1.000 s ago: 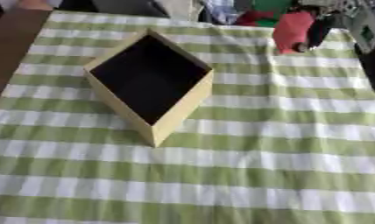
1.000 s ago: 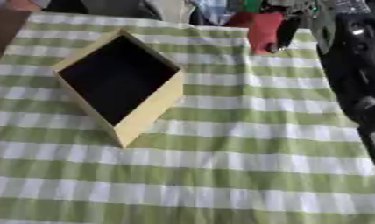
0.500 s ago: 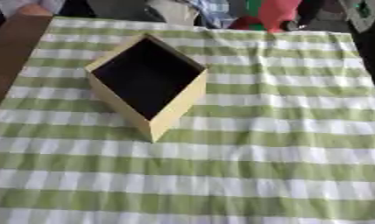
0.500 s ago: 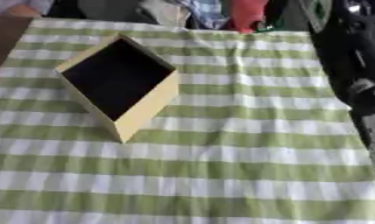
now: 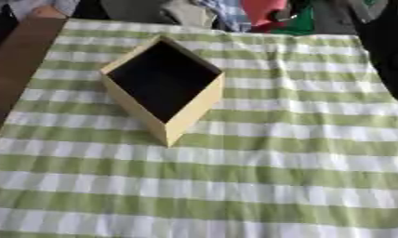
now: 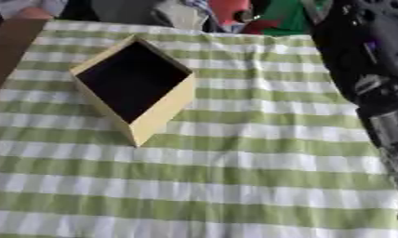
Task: Pick up objects on the table and place them in the box.
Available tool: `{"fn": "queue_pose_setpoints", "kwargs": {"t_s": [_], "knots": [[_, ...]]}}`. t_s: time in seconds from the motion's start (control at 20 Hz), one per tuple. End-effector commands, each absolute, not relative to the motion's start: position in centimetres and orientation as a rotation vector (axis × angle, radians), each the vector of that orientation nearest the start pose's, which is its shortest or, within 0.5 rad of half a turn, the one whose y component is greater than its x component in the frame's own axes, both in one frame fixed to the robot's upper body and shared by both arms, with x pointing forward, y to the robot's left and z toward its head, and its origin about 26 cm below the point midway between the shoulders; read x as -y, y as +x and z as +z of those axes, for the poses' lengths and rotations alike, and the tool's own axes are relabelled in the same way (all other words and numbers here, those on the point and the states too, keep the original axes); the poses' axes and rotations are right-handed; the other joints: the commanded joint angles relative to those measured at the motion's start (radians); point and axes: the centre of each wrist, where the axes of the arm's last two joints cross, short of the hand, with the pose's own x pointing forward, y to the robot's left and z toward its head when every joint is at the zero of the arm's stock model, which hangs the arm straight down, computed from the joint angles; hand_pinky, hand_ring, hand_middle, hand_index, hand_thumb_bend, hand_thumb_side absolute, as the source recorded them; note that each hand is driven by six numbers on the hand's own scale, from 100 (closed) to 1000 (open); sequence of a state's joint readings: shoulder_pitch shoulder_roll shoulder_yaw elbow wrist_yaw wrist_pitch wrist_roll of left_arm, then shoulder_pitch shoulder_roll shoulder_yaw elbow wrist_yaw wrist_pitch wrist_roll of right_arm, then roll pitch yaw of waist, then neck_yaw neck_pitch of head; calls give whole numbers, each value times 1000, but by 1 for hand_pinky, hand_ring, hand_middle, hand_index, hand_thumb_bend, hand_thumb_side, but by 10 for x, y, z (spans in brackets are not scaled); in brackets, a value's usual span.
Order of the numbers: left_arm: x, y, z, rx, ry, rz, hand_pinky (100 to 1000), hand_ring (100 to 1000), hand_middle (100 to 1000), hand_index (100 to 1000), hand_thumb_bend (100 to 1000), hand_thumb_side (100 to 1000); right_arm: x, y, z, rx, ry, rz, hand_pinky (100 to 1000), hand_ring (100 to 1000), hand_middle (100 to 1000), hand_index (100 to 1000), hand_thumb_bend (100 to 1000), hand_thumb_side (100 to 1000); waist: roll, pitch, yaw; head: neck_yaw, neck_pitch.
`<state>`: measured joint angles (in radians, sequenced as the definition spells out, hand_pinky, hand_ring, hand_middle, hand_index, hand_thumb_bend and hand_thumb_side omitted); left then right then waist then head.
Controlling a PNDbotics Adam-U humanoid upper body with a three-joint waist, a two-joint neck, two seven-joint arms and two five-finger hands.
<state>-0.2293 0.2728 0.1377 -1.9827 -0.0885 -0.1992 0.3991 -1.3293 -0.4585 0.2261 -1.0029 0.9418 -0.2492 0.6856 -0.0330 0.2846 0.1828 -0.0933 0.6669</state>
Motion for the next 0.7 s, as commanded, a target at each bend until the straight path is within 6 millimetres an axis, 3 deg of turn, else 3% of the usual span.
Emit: {"fn": "queue_pose_setpoints", "kwargs": {"t_s": [0.05,0.3,0.7], "knots": [[-294,292,190,2477,525,163,1000,526,528,781,106,169,175,458,396,1557,-1039,1885,673,590,523,611,100,100,5,-25,3,-5,12],[-293,292,190,2473,514,163,1000,526,528,780,107,169,149,449,391,1637,-928,1914,671,590,525,612,100,100,5,-28,5,-14,20],[-290,293,190,2475,493,164,1000,524,527,780,102,170,121,446,379,1676,-817,1839,667,587,525,617,100,100,2,-20,22,-16,4]]}}
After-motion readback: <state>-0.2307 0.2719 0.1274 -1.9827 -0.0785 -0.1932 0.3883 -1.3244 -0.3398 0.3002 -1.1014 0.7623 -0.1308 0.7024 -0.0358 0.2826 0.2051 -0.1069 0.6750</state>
